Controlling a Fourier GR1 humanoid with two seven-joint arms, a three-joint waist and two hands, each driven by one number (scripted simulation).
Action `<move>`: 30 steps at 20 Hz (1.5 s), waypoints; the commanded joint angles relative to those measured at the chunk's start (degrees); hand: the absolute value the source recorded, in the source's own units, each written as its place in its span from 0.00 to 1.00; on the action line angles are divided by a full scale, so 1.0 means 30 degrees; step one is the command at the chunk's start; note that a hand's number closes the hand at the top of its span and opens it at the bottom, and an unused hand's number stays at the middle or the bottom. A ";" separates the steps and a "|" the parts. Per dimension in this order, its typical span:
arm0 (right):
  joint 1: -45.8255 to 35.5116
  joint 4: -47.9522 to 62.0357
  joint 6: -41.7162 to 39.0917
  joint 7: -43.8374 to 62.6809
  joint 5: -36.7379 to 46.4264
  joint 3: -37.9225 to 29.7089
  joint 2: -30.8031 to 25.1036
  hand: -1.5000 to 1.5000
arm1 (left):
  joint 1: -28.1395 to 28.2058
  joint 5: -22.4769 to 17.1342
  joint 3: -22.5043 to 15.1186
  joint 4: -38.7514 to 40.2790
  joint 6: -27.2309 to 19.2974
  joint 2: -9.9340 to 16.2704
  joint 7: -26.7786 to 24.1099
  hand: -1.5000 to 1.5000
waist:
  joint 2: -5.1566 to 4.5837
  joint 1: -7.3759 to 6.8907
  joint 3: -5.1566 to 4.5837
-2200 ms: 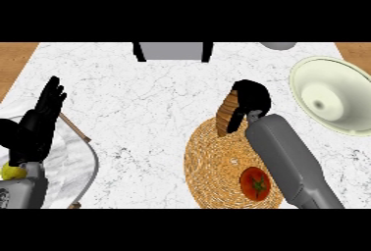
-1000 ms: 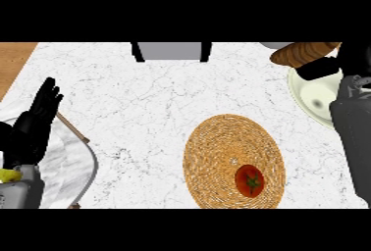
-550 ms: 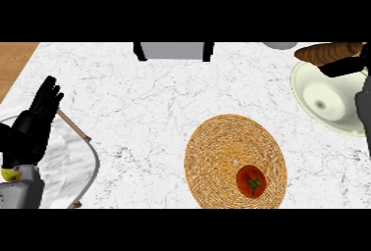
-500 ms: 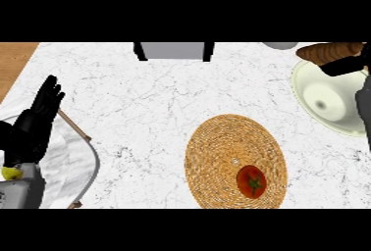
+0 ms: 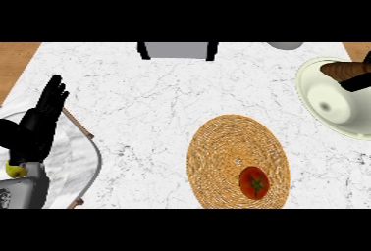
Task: Pick the croissant from the placemat and place it in the bowl
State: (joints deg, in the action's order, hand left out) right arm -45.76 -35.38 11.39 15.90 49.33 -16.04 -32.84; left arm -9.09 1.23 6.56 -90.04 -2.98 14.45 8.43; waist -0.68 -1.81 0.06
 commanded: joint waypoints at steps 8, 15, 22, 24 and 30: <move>-0.0005 0.4867 -0.0623 -0.5983 -0.3229 -0.3110 -0.0660 0.00 | 0.0308 -0.0591 0.0683 -0.0275 0.0733 0.0505 0.0057 0.50 | 0.0021 0.0026 0.0034; -0.0570 0.3140 -0.0232 -0.9139 -0.9341 -0.8784 -0.0737 0.00 | -0.0032 -0.0337 0.0623 -0.0044 0.0065 0.0033 0.0245 0.50 | 0.0176 0.0586 0.0065; 0.2385 0.4678 -0.5154 -1.0522 -1.2052 -1.0981 -0.4374 0.00 | 0.0826 0.0242 0.0347 -0.0219 0.0001 -0.0147 -0.0221 0.50 | 0.0137 0.0487 0.0017; 0.4064 0.4658 -0.6802 -1.0825 -1.2673 -1.1334 -0.4759 0.00 | 0.0869 0.0165 0.0491 -0.0106 0.0001 -0.0152 -0.0170 0.50 | 0.0211 0.0712 0.0002; 0.6898 0.4799 -1.0473 -1.2314 -1.4684 -1.2418 -0.6006 0.00 | 0.1017 -0.0550 0.1012 -0.0830 0.0770 0.0334 0.0309 0.50 | 0.0264 0.0668 -0.0001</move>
State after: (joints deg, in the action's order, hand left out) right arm -30.50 -21.65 -12.43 -18.93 9.08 -50.89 -48.10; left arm -8.13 1.68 8.48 -90.17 -2.98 14.32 8.84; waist -0.06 0.18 0.07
